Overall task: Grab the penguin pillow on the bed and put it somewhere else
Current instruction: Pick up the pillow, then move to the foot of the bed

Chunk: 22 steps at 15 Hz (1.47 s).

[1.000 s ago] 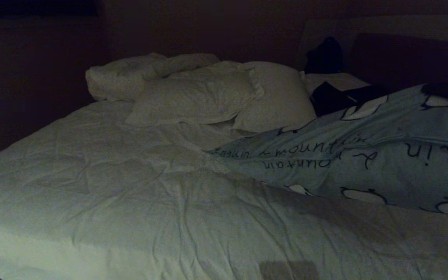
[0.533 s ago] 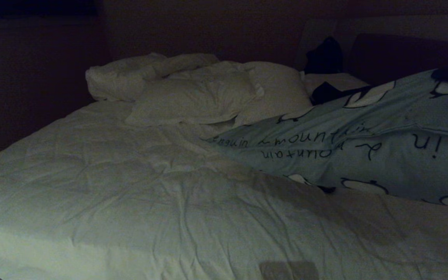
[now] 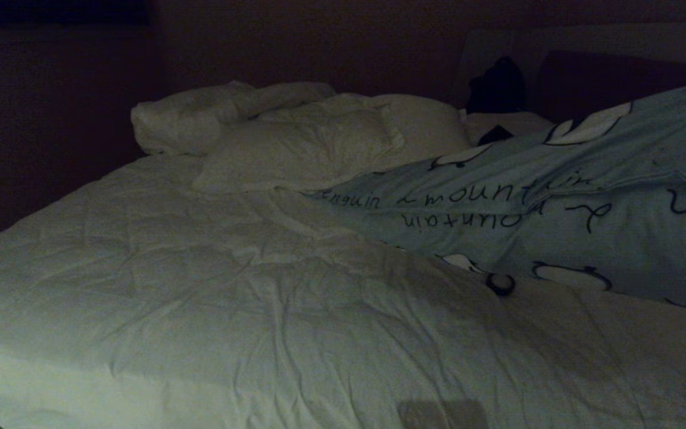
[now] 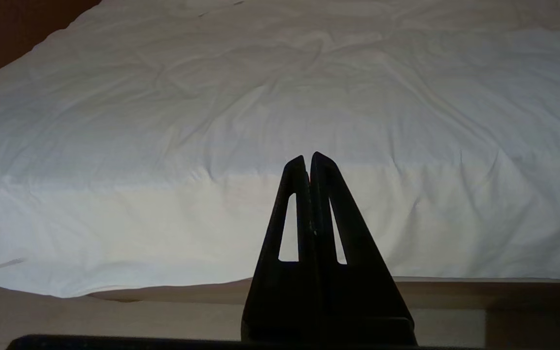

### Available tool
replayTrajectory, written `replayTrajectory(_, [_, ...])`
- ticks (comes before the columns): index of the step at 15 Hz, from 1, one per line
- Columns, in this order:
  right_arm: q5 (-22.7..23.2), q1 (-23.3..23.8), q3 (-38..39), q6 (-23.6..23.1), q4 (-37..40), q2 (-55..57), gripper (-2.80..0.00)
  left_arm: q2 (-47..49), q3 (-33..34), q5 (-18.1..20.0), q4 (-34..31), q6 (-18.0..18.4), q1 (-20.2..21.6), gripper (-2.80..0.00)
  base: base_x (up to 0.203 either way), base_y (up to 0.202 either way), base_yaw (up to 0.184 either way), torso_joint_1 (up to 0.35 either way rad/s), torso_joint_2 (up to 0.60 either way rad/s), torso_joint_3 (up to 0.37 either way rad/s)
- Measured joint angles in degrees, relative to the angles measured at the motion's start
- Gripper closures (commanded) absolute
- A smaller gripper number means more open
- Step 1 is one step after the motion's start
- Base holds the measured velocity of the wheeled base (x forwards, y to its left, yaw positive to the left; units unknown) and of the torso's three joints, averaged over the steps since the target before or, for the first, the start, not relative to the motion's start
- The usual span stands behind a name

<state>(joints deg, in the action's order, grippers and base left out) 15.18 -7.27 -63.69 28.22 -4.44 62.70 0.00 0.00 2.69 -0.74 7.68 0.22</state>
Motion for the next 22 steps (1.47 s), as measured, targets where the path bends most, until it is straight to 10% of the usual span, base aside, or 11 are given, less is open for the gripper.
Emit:
replayTrajectory(9, [-0.80,0.07,-0.48,0.00,0.01,0.43,0.00,0.00,0.00,-0.50,0.17,-2.08,0.07,0.00,-0.001,0.016,-0.001,0.001,0.00,0.000])
replayTrajectory(22, [-0.63,0.11,-0.47,0.04,0.04,0.87,0.00,0.00,0.00,-0.35,0.04,-1.81,0.02,0.00,0.000,0.192,0.000,0.002,0.00,0.002])
